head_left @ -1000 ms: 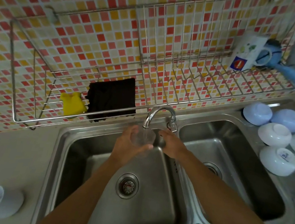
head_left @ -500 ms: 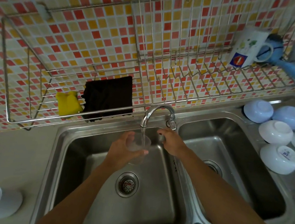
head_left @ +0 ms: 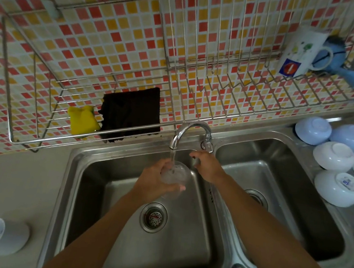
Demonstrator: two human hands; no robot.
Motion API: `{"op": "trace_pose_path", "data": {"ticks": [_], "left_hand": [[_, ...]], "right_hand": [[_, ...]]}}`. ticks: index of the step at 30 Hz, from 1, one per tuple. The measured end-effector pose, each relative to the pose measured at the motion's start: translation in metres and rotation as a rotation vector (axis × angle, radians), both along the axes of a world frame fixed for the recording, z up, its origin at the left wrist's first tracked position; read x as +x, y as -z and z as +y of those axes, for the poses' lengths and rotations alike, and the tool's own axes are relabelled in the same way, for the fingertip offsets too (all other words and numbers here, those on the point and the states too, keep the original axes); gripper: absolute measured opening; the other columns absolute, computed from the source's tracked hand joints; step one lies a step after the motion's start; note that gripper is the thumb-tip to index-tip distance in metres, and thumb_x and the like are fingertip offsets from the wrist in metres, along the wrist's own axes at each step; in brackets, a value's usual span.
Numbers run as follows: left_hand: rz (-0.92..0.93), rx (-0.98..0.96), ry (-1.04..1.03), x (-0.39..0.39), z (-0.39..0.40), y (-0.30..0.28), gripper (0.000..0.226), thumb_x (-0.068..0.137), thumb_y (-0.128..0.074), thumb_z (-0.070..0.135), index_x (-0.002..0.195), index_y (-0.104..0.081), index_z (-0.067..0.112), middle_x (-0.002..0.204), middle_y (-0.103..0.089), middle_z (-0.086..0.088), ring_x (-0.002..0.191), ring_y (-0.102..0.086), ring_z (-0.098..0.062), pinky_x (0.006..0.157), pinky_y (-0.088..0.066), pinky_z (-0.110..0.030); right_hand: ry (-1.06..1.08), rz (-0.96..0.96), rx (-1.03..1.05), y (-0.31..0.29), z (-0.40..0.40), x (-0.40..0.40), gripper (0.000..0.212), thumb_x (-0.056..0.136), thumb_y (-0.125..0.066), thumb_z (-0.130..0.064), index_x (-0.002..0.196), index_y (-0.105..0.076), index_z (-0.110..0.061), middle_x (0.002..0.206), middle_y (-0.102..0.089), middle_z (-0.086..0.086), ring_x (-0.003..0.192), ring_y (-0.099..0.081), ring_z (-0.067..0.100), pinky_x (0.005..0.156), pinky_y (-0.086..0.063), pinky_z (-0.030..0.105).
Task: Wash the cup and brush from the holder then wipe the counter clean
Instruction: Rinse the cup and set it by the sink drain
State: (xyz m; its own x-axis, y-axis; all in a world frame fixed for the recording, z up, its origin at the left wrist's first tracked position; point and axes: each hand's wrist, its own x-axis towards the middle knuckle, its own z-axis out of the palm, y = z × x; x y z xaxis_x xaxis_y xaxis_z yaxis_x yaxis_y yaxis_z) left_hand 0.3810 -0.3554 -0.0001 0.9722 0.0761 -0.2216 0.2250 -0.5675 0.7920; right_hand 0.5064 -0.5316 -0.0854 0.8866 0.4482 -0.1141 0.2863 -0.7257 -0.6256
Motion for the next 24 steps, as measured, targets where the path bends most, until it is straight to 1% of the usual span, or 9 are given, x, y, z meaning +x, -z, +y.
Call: {"op": "trace_pose_path", "data": {"ticks": [2,4,8,11,13,15,17,21,24], "left_hand": [[-0.007,-0.003,-0.007,-0.002,0.003,0.004,0.076,0.053,-0.089,0.046,0.118,-0.051,0.039,0.111,-0.059,0.020,0.105,-0.059,-0.006,0.090,-0.054,-0.032],[-0.015,-0.013,-0.018,-0.004,0.005,0.006,0.081,0.049,-0.088,0.050,0.121,-0.052,0.040,0.115,-0.060,0.017,0.107,-0.059,-0.006,0.090,-0.055,-0.033],[-0.045,-0.045,-0.034,-0.006,0.004,0.007,0.077,0.053,-0.090,0.042,0.119,-0.052,0.043,0.116,-0.061,0.018,0.108,-0.058,-0.004,0.091,-0.053,-0.029],[-0.068,-0.070,-0.051,-0.007,0.005,0.005,0.073,0.054,-0.091,0.034,0.113,-0.052,0.048,0.112,-0.062,0.020,0.106,-0.059,-0.001,0.089,-0.052,-0.024],[-0.087,-0.084,-0.096,-0.008,0.008,0.009,0.078,0.053,-0.092,0.034,0.121,-0.053,0.040,0.115,-0.062,0.017,0.107,-0.059,-0.003,0.089,-0.052,-0.024],[-0.095,-0.127,-0.167,-0.009,0.010,0.015,0.083,0.052,-0.092,0.033,0.125,-0.052,0.034,0.119,-0.061,0.013,0.109,-0.059,-0.007,0.092,-0.053,-0.029],[-0.082,-0.170,-0.191,-0.009,0.009,0.019,0.079,0.054,-0.092,0.029,0.122,-0.052,0.033,0.117,-0.062,0.011,0.107,-0.060,-0.008,0.092,-0.053,-0.033],[-0.061,-0.243,-0.216,-0.010,-0.003,0.023,0.072,0.058,-0.091,0.027,0.119,-0.053,0.033,0.118,-0.060,0.015,0.109,-0.059,-0.007,0.092,-0.052,-0.031],[-0.048,-0.265,-0.155,-0.006,-0.014,0.021,0.069,0.058,-0.091,0.025,0.114,-0.053,0.037,0.117,-0.060,0.013,0.108,-0.059,-0.007,0.081,-0.052,-0.018]], "right_hand": [[0.014,-0.001,0.008,-0.001,0.000,0.000,0.042,0.087,-0.059,0.003,0.127,-0.060,-0.011,0.119,-0.063,0.014,0.103,-0.063,0.026,0.094,-0.048,0.031],[0.011,-0.011,0.014,-0.002,0.000,0.000,0.041,0.087,-0.060,0.002,0.127,-0.061,-0.011,0.120,-0.063,0.014,0.103,-0.063,0.025,0.094,-0.048,0.031],[0.097,0.009,0.083,-0.005,0.002,0.000,0.029,0.089,-0.063,-0.004,0.117,-0.066,-0.010,0.116,-0.068,0.010,0.102,-0.065,0.022,0.094,-0.047,0.027],[0.254,-0.031,0.262,-0.013,0.002,0.003,0.013,0.088,-0.066,-0.009,0.100,-0.072,-0.009,0.099,-0.072,0.008,0.089,-0.066,0.017,0.092,-0.052,0.032],[0.328,-0.059,0.367,-0.013,-0.007,0.004,0.010,0.090,-0.064,-0.010,0.097,-0.071,-0.010,0.095,-0.072,0.006,0.085,-0.065,0.015,0.088,-0.054,0.033],[0.424,0.026,0.533,-0.011,-0.019,0.005,0.009,0.093,-0.062,-0.011,0.100,-0.068,-0.012,0.097,-0.071,0.006,0.089,-0.067,0.018,0.084,-0.057,0.036],[0.473,0.154,0.662,-0.011,-0.024,0.005,0.010,0.094,-0.059,-0.009,0.102,-0.063,-0.015,0.102,-0.069,0.007,0.095,-0.067,0.020,0.082,-0.059,0.039],[0.490,0.110,0.609,-0.018,-0.018,0.000,0.010,0.097,-0.052,-0.007,0.097,-0.061,-0.012,0.101,-0.064,0.008,0.092,-0.064,0.021,0.078,-0.059,0.037],[0.490,0.041,0.553,-0.020,-0.016,-0.007,0.012,0.099,-0.049,-0.006,0.094,-0.061,-0.008,0.097,-0.062,0.006,0.086,-0.062,0.021,0.072,-0.059,0.031]]}}
